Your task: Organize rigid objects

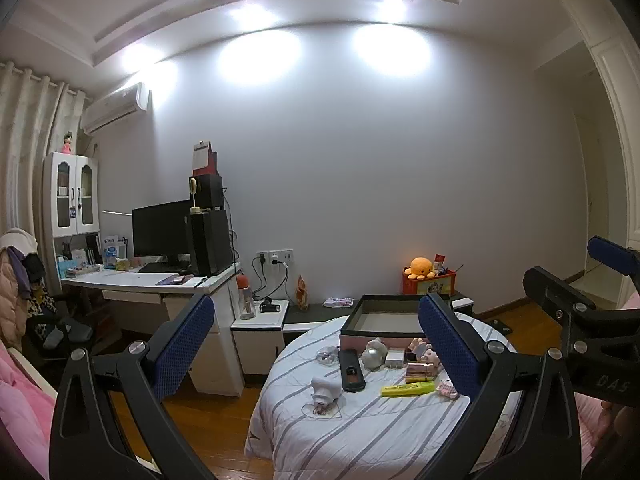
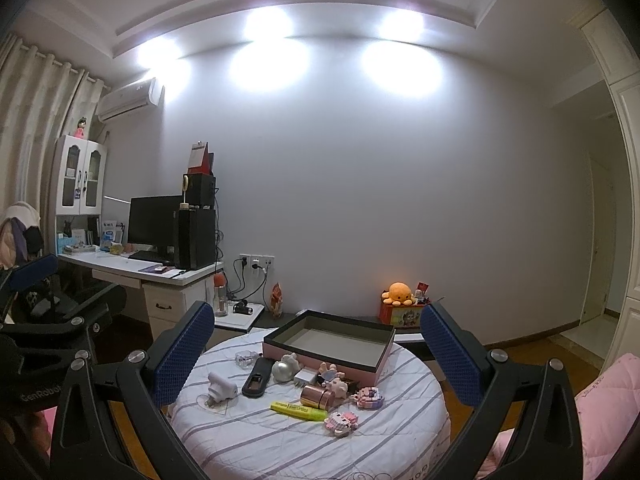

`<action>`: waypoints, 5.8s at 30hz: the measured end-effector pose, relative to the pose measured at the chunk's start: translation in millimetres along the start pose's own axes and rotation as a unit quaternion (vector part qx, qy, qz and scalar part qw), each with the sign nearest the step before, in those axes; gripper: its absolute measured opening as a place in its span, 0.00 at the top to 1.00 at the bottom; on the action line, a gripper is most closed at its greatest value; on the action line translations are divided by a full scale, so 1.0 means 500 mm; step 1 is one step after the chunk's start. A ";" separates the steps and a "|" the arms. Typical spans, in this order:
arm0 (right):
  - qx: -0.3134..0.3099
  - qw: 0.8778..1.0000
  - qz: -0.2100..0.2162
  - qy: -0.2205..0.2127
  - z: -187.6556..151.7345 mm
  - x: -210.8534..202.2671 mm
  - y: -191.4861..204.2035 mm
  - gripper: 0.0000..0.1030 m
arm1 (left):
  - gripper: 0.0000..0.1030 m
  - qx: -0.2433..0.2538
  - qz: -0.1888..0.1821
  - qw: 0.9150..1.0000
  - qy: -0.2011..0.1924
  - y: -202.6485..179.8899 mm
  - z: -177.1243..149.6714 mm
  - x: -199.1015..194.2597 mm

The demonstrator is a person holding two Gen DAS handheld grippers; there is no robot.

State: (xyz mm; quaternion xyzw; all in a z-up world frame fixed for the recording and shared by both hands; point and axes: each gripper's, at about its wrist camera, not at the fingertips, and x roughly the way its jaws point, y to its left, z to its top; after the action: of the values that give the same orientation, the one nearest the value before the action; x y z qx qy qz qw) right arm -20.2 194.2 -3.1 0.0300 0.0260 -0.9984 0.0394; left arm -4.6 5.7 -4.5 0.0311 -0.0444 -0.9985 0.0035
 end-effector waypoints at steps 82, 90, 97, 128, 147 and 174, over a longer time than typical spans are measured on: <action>0.046 0.930 0.072 0.357 -0.422 0.522 -0.150 0.40 | 0.49 0.008 -0.097 0.931 0.353 -0.045 -0.361 0.564; 0.054 0.940 0.081 0.328 -0.372 0.514 -0.165 0.40 | 0.49 0.001 -0.133 0.934 0.333 -0.064 -0.313 0.544; 0.053 0.945 0.101 0.308 -0.331 0.528 -0.174 0.40 | 0.49 -0.042 -0.180 0.927 0.326 -0.083 -0.294 0.554; -0.009 0.929 0.102 0.355 -0.290 0.899 -0.203 0.40 | 0.52 -0.026 -0.233 0.906 0.351 -0.253 -0.228 0.960; -0.033 0.899 0.104 0.424 -0.344 0.948 -0.190 0.33 | 0.37 -0.025 -0.220 0.897 0.383 -0.262 -0.280 1.020; 0.049 0.983 0.044 0.170 -0.068 0.461 -0.184 0.14 | 0.00 -0.031 -0.031 0.991 0.125 -0.065 -0.032 0.422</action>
State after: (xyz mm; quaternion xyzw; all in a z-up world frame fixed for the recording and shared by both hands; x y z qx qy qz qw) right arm -254.9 269.8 -46.6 0.2021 -0.0176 -0.9762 0.0771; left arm -214.4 34.7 -36.5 0.1565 -0.0113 -0.9874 -0.0214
